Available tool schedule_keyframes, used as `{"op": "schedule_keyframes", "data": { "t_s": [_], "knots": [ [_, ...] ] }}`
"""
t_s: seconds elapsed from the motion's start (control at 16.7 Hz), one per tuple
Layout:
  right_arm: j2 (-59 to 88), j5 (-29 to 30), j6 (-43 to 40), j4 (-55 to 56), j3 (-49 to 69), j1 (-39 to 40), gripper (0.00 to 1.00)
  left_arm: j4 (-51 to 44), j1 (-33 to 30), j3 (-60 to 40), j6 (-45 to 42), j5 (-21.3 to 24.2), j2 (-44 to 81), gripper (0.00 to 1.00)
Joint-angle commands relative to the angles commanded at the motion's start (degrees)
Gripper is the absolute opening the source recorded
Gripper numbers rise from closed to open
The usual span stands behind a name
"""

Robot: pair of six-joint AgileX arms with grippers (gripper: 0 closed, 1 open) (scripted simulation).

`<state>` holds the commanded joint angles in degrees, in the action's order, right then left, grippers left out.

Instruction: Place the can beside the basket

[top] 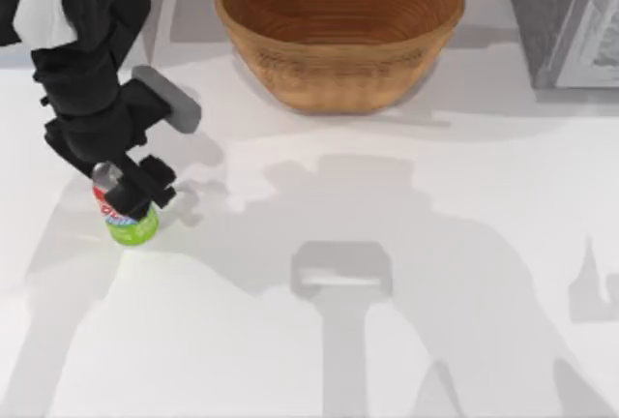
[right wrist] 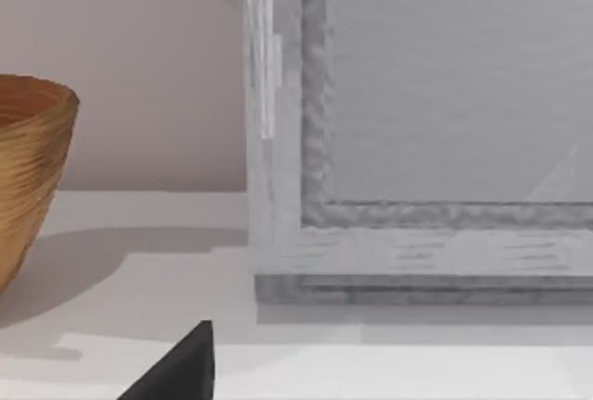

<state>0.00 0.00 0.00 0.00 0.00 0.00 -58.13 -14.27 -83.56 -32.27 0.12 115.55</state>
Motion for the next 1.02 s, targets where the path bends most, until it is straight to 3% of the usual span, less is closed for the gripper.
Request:
{"op": "schedule_keyframes", "data": {
  "t_s": [0.24, 0.3, 0.84, 1.02],
  "knots": [
    [0.0, 0.0, 0.0, 0.0, 0.0, 0.0, 1.0, 0.0, 0.0, 0.0, 0.0, 0.0, 0.0, 0.02],
    [0.0, 0.0, 0.0, 0.0, 0.0, 0.0, 1.0, 0.0, 0.0, 0.0, 0.0, 0.0, 0.0, 0.0],
    [0.0, 0.0, 0.0, 0.0, 0.0, 0.0, 1.0, -0.04, -0.04, 0.02, 0.05, 0.04, -0.11, 0.0],
    [0.0, 0.0, 0.0, 0.0, 0.0, 0.0, 1.0, -0.95, -1.46, -1.34, 3.64, 0.06, 0.99, 0.0]
  ]
}}
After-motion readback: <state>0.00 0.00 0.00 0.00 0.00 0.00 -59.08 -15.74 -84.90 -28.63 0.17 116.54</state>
